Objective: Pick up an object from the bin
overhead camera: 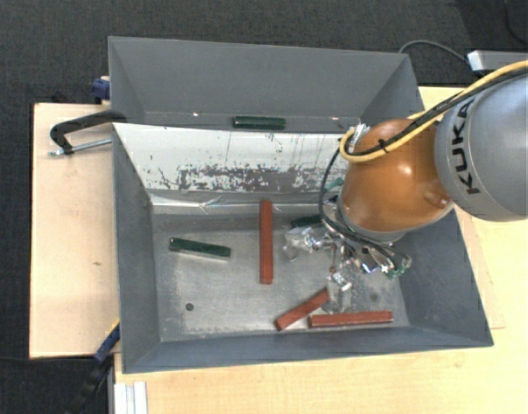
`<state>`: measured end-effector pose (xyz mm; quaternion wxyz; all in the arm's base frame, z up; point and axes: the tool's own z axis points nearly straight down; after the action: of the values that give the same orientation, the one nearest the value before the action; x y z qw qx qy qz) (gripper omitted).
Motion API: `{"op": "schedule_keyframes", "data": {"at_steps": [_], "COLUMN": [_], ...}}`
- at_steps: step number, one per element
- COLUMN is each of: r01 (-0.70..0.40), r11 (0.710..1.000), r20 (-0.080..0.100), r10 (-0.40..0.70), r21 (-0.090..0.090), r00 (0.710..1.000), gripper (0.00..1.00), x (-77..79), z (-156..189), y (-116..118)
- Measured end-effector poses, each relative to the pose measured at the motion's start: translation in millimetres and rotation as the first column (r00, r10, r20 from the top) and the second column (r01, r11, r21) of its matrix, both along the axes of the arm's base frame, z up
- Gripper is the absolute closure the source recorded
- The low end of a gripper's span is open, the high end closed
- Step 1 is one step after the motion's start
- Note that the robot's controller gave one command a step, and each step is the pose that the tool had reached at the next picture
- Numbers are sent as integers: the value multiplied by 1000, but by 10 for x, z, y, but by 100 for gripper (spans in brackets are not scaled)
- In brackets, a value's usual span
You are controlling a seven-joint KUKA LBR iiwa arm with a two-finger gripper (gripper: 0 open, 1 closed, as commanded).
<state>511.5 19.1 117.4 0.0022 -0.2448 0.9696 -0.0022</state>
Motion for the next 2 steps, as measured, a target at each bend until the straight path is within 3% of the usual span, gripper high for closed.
{"op": "schedule_keyframes", "data": {"at_steps": [1,2], "r01": [-209,-209], "r11": [978,978], "r20": [-5,-4], "r10": [209,209], "r21": [4,4], "r00": [978,978], "gripper": [100,100], "x": [-205,-205], "z": [-466,-467], "y": [-57,-56]}}
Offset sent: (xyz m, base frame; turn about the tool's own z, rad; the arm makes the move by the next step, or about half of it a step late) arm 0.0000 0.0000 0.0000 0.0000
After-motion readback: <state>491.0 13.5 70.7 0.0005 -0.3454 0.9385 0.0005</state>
